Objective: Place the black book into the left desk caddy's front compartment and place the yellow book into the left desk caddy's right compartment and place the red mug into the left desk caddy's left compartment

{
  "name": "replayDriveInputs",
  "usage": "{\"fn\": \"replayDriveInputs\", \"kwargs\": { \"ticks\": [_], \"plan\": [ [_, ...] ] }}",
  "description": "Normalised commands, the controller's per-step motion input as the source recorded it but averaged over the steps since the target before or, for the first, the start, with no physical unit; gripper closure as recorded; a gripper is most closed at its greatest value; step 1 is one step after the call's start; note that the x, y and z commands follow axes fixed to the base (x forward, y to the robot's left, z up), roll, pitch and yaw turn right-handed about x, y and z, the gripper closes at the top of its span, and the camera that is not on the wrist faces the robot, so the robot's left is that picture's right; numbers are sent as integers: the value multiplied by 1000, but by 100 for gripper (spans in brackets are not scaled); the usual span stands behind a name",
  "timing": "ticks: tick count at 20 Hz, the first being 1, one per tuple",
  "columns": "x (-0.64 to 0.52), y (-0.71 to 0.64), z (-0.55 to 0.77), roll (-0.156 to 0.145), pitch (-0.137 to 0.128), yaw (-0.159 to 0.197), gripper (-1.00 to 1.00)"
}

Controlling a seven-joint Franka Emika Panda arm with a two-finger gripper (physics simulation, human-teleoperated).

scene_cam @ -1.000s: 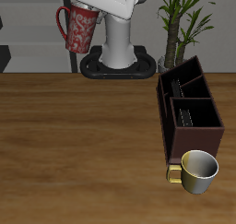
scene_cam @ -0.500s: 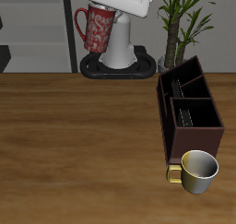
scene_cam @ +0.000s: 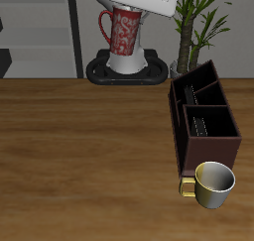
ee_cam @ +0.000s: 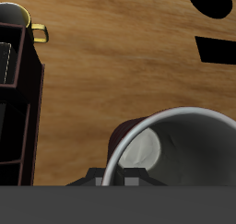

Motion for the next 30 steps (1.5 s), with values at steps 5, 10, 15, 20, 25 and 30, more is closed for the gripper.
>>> {"fn": "replayDriveInputs", "kwargs": {
  "ticks": [5, 10, 15, 20, 25, 30],
  "plan": [
    [-379, 444, -77, 53, -26, 26, 100],
    [-191, 248, -249, 54, -6, 39, 100],
    [-181, 267, -181, 38, 15, -24, 100],
    [-37, 408, -52, 64, -10, 33, 100],
    [124, 429, -122, 45, 32, 7, 100],
    [76, 296, -160, 10, 58, -16, 100]
  ]
}}
